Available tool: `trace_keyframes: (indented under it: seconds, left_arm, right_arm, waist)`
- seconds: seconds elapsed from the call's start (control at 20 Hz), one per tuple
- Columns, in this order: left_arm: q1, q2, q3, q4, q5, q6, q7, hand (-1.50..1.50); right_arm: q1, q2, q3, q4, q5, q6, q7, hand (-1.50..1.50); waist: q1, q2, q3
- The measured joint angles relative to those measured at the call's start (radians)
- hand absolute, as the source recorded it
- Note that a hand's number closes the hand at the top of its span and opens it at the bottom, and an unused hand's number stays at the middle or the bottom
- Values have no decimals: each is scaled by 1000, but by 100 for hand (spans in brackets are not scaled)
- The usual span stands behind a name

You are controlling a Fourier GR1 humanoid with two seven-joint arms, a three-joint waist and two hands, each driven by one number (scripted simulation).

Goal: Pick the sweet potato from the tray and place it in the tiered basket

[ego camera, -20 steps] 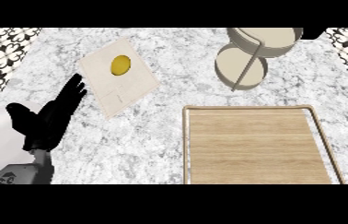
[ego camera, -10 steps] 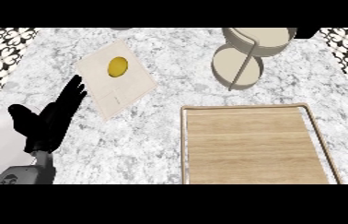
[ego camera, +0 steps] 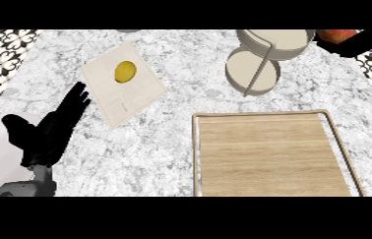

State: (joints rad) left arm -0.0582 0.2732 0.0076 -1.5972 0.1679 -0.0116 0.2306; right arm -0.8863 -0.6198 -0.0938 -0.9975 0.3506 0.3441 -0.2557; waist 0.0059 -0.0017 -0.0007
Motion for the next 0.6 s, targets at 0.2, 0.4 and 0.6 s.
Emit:
trace_keyframes:
  seconds: [0.2, 0.4, 0.6]
  left_arm:
    - [-11, 0, 15, 3, 0, -10, 10, 0]
    - [-15, 5, 41, 24, 8, -35, -2, 0]
    - [-11, -18, 35, 30, -12, -32, -17, 0]
  right_arm:
    - [-14, 61, 28, -31, 33, -19, 98, 150]
    - [-24, 99, 40, -8, 66, -34, 122, 150]
    - [-46, 127, 49, 42, 110, -64, 111, 150]
  waist:
    - [0, 1, 0]
    - [2, 2, 0]
    - [4, 3, 0]
